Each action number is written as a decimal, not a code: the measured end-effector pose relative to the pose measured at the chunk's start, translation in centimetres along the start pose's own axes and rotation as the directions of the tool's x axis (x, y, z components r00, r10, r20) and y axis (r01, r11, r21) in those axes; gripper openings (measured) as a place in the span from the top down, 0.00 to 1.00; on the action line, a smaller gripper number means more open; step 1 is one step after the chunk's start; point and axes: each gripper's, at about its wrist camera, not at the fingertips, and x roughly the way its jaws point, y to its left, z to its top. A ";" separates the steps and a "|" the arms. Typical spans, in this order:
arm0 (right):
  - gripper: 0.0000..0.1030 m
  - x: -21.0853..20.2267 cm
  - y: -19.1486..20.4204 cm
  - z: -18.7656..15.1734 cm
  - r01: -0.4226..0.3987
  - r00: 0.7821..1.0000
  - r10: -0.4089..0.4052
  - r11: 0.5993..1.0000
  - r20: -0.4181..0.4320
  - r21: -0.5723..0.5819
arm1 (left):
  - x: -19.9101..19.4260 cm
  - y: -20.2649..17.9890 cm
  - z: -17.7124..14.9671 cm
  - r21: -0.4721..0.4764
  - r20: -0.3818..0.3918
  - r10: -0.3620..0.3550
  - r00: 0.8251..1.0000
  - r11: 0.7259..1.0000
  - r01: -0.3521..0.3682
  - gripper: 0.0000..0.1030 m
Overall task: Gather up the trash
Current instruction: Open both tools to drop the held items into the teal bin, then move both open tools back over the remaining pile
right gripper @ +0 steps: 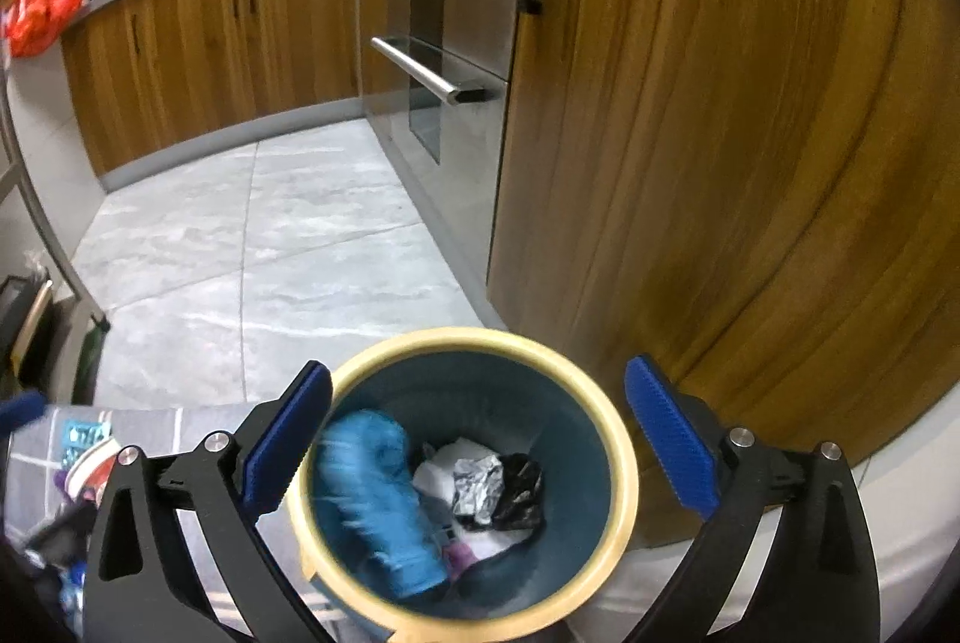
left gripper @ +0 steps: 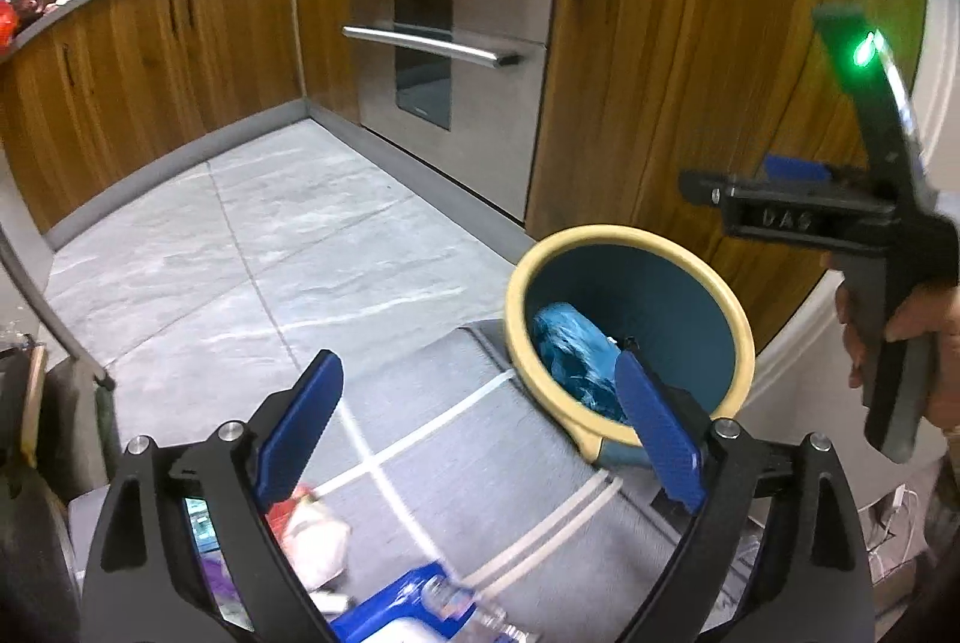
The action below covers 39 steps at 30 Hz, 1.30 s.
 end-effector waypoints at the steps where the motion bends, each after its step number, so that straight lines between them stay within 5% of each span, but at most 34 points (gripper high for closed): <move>1: 0.05 -0.1 -0.1 -0.1 -0.004 1.000 0.004 1.000 -0.005 0.011 | -1.1 0.4 -0.1 0.000 0.011 0.007 1.000 1.000 -0.007 0.12; 13: 0.05 -3.5 -0.2 -1.0 -0.087 0.995 0.095 0.970 -0.025 0.229 | -9.3 6.0 -2.9 -0.008 0.066 0.120 0.991 0.993 -0.120 0.09; 24: 0.05 -7.7 5.6 -2.8 -0.144 0.989 0.149 0.975 -0.013 0.167 | -11.4 11.4 -6.2 -0.123 0.041 0.209 0.977 0.972 -0.202 0.08; 39: 0.05 -9.8 13.2 -5.3 -0.178 0.983 0.177 0.984 -0.040 -0.012 | -13.4 15.0 -8.0 -0.221 0.050 0.213 0.976 0.955 -0.198 0.06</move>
